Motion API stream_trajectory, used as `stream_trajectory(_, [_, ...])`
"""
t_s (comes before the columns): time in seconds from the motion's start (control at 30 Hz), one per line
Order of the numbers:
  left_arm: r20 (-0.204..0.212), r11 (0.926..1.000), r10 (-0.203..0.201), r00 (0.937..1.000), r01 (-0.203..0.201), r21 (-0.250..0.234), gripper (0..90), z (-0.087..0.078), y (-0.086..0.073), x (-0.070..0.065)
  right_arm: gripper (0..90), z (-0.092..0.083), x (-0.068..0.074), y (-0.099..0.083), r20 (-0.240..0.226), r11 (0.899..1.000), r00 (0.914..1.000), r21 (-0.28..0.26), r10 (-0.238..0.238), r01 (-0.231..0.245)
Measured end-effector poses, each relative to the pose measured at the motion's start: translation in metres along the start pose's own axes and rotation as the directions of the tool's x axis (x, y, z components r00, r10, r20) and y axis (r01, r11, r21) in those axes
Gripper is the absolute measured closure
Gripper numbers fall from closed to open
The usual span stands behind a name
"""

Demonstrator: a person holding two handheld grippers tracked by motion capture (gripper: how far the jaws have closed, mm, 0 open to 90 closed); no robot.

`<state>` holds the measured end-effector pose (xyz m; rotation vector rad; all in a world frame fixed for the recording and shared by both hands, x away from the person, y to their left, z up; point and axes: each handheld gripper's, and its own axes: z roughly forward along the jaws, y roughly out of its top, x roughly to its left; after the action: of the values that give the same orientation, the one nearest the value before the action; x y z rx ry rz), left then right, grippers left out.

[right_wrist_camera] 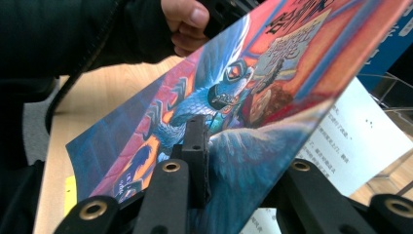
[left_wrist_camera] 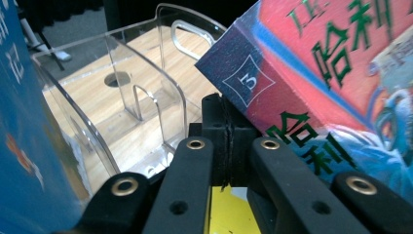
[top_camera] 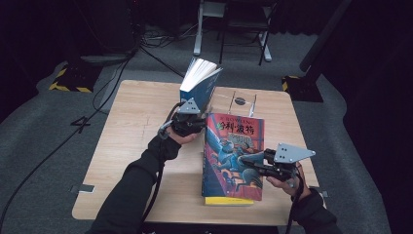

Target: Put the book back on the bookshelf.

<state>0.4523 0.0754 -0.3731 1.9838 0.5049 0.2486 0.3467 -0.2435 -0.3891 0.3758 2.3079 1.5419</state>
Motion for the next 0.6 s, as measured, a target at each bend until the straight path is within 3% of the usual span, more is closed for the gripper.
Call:
stream_trajectory(0.2, [0.012, 0.9991, 0.04, 0.9991, -0.039, -0.018, 89.7, -0.011, 0.012, -0.005, 78.7, 0.005, 0.0, 0.001, 0.041, 1.0, 0.9991, 0.001, -0.011, 0.011])
stream_trajectory(0.43, [-0.003, 0.9981, 0.058, 0.9983, -0.058, -0.018, 89.8, -0.018, 0.029, -0.009, 82.2, 0.01, -0.002, 0.004, 0.086, 1.0, 0.9961, -0.006, -0.022, 0.023])
stream_trajectory(0.6, [-0.02, 0.9949, 0.096, 0.9952, -0.097, -0.029, 89.8, -0.026, 0.043, -0.013, 84.3, 0.013, -0.005, 0.01, 0.127, 0.999, 0.9912, -0.013, -0.038, 0.04])
